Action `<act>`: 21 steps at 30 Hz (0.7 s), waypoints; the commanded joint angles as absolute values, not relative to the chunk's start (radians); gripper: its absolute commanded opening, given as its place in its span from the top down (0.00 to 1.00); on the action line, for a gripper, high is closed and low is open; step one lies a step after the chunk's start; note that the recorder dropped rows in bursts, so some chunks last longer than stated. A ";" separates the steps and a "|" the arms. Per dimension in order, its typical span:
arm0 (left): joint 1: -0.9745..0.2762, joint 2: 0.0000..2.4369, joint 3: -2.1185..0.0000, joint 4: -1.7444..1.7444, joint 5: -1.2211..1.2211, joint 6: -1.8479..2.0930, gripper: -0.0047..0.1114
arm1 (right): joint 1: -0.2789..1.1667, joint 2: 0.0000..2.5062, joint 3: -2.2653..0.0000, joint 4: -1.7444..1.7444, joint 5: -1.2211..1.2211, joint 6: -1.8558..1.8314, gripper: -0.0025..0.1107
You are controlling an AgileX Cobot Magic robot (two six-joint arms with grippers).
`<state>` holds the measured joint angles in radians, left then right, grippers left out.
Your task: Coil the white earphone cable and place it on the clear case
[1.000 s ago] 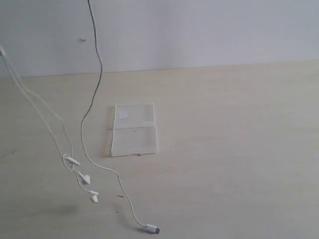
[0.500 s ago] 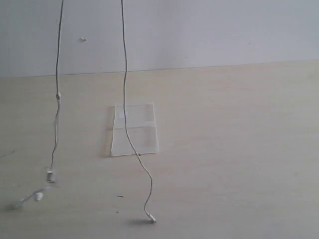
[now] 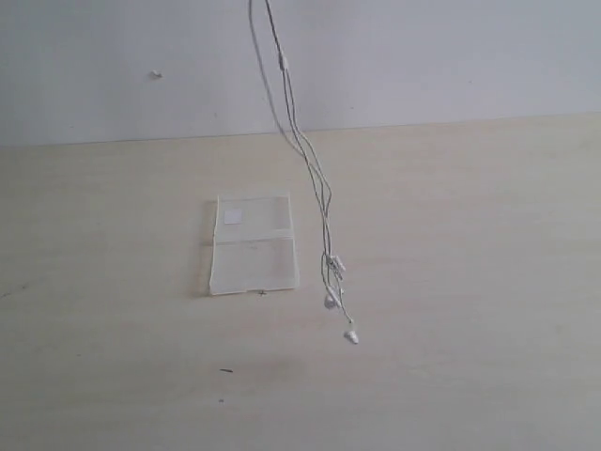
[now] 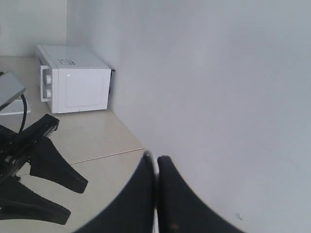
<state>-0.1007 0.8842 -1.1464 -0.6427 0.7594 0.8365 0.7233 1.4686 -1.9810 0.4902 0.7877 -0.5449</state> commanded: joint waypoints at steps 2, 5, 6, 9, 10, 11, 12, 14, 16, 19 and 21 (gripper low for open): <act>-0.098 0.885 -1.154 -0.698 0.739 0.837 0.60 | 0.721 1.462 -1.994 0.495 0.804 -0.551 0.98; -0.098 0.883 -1.154 -0.698 0.739 0.837 0.60 | 0.721 1.467 -1.994 0.502 0.794 -0.551 0.98; -0.098 0.880 -1.154 -0.698 0.739 0.837 0.60 | 0.721 1.467 -1.994 0.510 0.778 -0.551 0.98; -0.098 0.871 -1.154 -0.698 0.732 0.837 0.60 | 0.721 1.461 -1.994 0.573 0.756 -0.558 0.98; -0.098 0.871 -1.154 -0.698 0.728 0.837 0.60 | 0.721 1.461 -1.994 0.576 0.753 -0.558 0.98; -0.098 0.868 -1.154 -0.698 0.723 0.837 0.60 | 0.721 1.461 -1.994 0.576 0.751 -0.558 0.98; -0.098 0.868 -1.154 -0.698 0.723 0.837 0.60 | 0.721 1.463 -1.994 0.581 0.751 -0.557 0.98; -0.098 0.866 -1.154 -0.698 0.723 0.832 0.60 | 0.721 1.471 -1.994 0.624 0.749 -0.561 0.98; -0.098 0.866 -1.154 -0.698 0.723 0.833 0.60 | 0.721 1.473 -1.994 0.661 0.749 -0.582 0.98; -0.098 0.866 -1.154 -0.698 0.723 0.830 0.60 | 0.721 1.482 -1.994 0.685 0.751 -0.586 0.98; -0.098 0.861 -1.154 -0.698 0.715 0.830 0.60 | 0.721 1.485 -1.994 0.685 0.754 -0.586 0.98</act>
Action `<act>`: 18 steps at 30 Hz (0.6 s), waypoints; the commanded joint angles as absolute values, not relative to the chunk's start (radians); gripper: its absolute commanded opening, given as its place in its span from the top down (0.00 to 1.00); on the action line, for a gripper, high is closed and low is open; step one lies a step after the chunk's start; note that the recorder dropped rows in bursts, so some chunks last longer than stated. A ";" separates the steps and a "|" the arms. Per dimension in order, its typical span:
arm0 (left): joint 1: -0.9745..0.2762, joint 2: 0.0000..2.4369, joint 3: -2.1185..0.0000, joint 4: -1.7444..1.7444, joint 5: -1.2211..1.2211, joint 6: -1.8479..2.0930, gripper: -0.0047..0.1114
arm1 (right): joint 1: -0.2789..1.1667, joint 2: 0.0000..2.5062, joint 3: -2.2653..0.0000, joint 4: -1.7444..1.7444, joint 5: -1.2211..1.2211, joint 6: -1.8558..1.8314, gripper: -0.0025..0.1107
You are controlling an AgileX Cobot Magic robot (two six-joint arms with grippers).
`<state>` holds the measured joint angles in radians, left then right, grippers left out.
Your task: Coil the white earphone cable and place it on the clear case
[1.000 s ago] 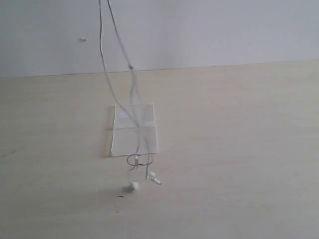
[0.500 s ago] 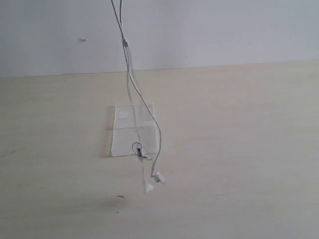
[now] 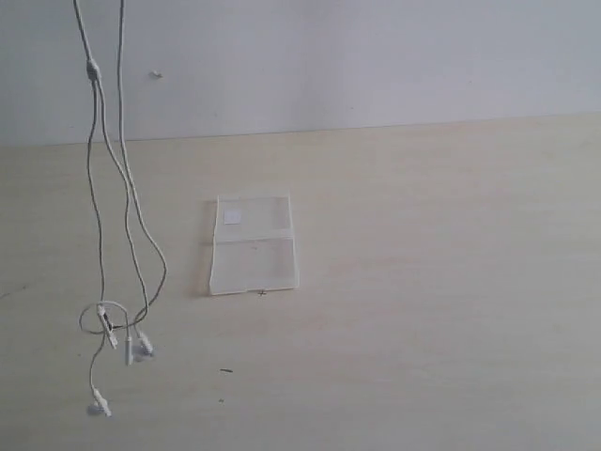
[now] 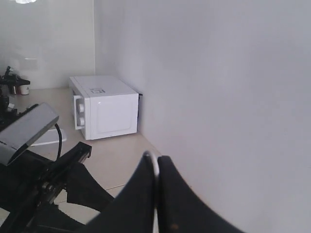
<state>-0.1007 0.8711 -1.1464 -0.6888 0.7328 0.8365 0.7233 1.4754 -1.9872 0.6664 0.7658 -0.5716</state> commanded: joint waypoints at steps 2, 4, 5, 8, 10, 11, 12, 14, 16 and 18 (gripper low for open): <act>-0.098 0.861 -1.154 -0.716 0.715 0.835 0.60 | 0.721 1.485 -1.994 0.702 0.754 -0.598 0.98; -0.098 0.872 -1.154 -0.742 0.715 0.856 0.56 | 0.721 1.485 -1.994 0.746 0.754 -0.611 0.98; -0.098 0.877 -1.154 -0.750 0.715 0.861 0.53 | 0.721 1.485 -1.994 0.771 0.754 -0.629 0.98; -0.098 0.892 -1.154 -0.773 0.739 0.861 0.42 | 0.721 1.485 -1.994 0.793 0.754 -0.654 0.98; -0.098 0.901 -1.154 -0.783 0.768 0.885 0.39 | 0.721 1.485 -1.994 0.793 0.755 -0.654 0.98; -0.098 0.905 -1.154 -0.791 0.781 0.896 0.39 | 0.721 1.485 -1.994 0.795 0.760 -0.654 0.98; -0.098 0.910 -1.154 -0.806 0.794 0.913 0.39 | 0.721 1.485 -1.994 0.796 0.765 -0.654 0.98; -0.098 0.922 -1.154 -0.837 0.820 0.953 0.39 | 0.721 1.485 -1.994 0.804 0.772 -0.654 0.98; -0.098 0.936 -1.154 -0.873 0.829 0.993 0.39 | 0.721 1.485 -1.994 0.820 0.771 -0.654 0.98; -0.098 0.950 -1.154 -0.916 0.840 1.010 0.39 | 0.721 1.485 -1.994 0.838 0.772 -0.670 0.98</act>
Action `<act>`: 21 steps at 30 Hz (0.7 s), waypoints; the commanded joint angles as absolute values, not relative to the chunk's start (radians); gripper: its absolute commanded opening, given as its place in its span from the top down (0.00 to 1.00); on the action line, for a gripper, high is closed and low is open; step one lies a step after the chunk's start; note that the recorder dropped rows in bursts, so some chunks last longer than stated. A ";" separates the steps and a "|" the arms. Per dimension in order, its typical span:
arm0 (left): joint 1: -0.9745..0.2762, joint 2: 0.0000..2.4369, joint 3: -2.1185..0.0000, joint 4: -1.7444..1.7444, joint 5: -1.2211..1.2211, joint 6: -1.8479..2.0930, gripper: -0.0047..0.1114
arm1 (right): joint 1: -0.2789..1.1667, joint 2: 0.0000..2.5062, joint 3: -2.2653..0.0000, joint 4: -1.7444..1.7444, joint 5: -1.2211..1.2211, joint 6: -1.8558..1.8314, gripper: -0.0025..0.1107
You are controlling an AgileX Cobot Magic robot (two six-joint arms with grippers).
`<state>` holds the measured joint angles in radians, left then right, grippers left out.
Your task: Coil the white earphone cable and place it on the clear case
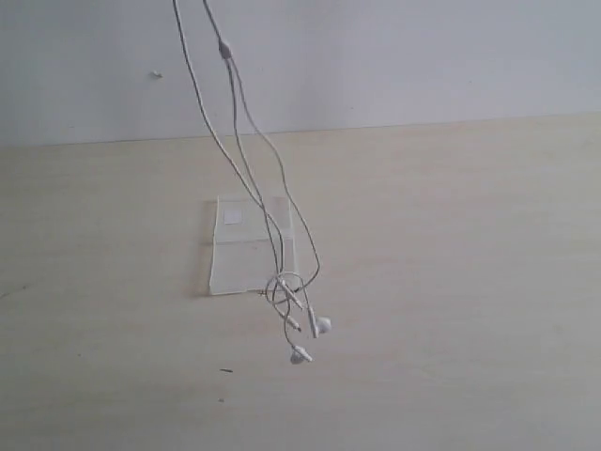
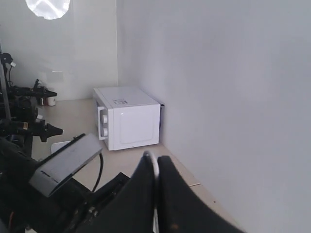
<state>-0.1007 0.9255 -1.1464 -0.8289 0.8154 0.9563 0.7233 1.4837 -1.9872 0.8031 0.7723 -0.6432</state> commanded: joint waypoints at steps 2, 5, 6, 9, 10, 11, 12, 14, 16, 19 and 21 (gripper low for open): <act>-0.098 0.959 -1.154 -0.943 0.853 1.023 0.39 | 0.721 1.485 -1.994 0.838 0.772 -0.673 0.98; -0.098 0.967 -1.154 -0.948 0.882 1.055 0.39 | 0.721 1.485 -1.994 0.838 0.772 -0.673 0.98; -0.098 0.971 -1.152 -0.951 0.888 1.064 0.39 | 0.721 1.485 -1.994 0.838 0.772 -0.673 0.98; -0.098 0.983 -1.152 -0.953 0.897 1.074 0.39 | 0.721 1.485 -1.994 0.836 0.772 -0.673 0.98; -0.098 0.986 -1.152 -0.953 0.901 1.074 0.39 | 0.721 1.485 -1.994 0.836 0.772 -0.673 0.98; -0.098 0.988 -1.152 -0.953 0.905 1.074 0.39 | 0.721 1.485 -1.994 0.836 0.772 -0.673 0.98; -0.098 0.988 -1.152 -0.953 0.908 1.074 0.39 | 0.721 1.485 -1.994 0.836 0.772 -0.673 0.98; -0.098 0.989 -1.152 -0.955 0.916 1.074 0.39 | 0.721 1.485 -1.994 0.836 0.772 -0.673 0.98; -0.098 0.989 -1.152 -0.957 0.936 1.074 0.39 | 0.721 1.485 -1.994 0.838 0.772 -0.673 0.98; -0.098 0.989 -1.152 -0.930 0.970 1.085 0.39 | 0.721 1.485 -1.994 0.837 0.772 -0.673 0.98; -0.098 0.989 -1.152 -0.906 0.970 1.084 0.39 | 0.721 1.485 -1.994 0.837 0.772 -0.677 0.98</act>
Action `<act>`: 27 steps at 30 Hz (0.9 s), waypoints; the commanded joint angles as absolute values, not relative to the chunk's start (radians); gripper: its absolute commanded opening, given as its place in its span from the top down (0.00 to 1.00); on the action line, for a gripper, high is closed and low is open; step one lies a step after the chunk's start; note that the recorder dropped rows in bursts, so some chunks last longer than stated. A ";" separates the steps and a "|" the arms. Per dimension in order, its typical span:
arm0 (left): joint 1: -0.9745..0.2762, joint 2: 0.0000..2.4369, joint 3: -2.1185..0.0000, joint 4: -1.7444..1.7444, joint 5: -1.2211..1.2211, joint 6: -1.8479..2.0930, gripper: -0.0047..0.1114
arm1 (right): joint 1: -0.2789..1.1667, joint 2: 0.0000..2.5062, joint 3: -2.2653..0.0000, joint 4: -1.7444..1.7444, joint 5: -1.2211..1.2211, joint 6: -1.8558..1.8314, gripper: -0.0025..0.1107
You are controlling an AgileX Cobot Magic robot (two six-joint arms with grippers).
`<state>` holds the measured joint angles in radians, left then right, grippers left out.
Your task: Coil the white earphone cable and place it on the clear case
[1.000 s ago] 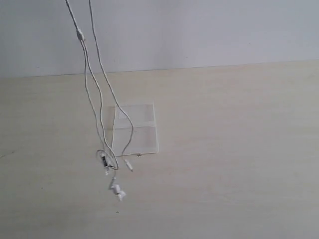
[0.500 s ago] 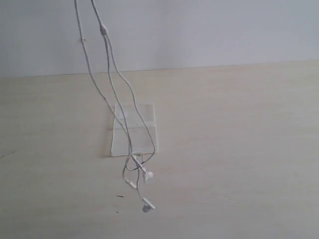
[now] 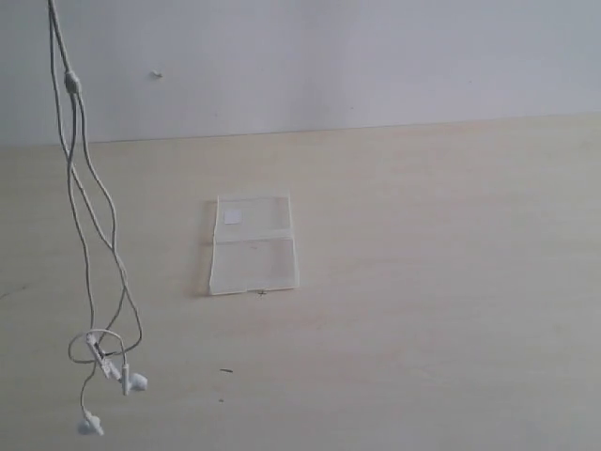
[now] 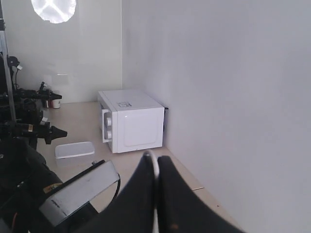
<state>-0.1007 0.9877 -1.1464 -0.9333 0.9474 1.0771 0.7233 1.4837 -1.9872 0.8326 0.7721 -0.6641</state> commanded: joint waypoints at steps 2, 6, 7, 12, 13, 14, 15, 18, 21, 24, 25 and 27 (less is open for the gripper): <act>-0.098 0.989 -1.152 -0.900 0.970 1.084 0.39 | 0.721 1.485 -1.994 0.832 0.772 -0.681 0.98; -0.098 0.989 -1.152 -0.898 0.970 1.084 0.39 | 0.721 1.485 -1.994 0.811 0.774 -0.681 0.98; -0.098 0.989 -1.152 -0.898 0.970 1.084 0.39 | 0.721 1.485 -1.994 0.802 0.778 -0.681 0.98; -0.098 0.989 -1.152 -0.898 0.970 1.084 0.39 | 0.721 1.485 -1.994 0.749 0.793 -0.678 0.98; -0.098 0.989 -1.152 -0.910 0.970 1.084 0.39 | 0.721 1.485 -1.994 0.753 0.793 -0.678 0.98; -0.098 0.990 -1.152 -0.920 0.970 1.084 0.39 | 0.721 1.485 -1.994 0.755 0.789 -0.678 0.98; -0.098 0.993 -1.152 -0.935 0.970 1.084 0.38 | 0.721 1.483 -1.994 0.763 0.786 -0.678 0.98; -0.098 0.997 -1.152 -0.983 0.970 1.091 0.34 | 0.721 1.483 -1.994 0.774 0.774 -0.678 0.98; -0.098 1.001 -1.152 -0.999 0.967 1.096 0.32 | 0.721 1.483 -1.994 0.793 0.772 -0.680 0.98; -0.098 1.013 -1.152 -1.014 0.967 1.096 0.32 | 0.721 1.483 -1.994 0.809 0.770 -0.687 0.98; -0.098 1.013 -1.152 -1.022 0.967 1.096 0.32 | 0.721 1.483 -1.994 0.812 0.770 -0.687 0.98; -0.098 1.017 -1.152 -1.034 0.962 1.096 0.32 | 0.721 1.483 -1.994 0.826 0.770 -0.687 0.98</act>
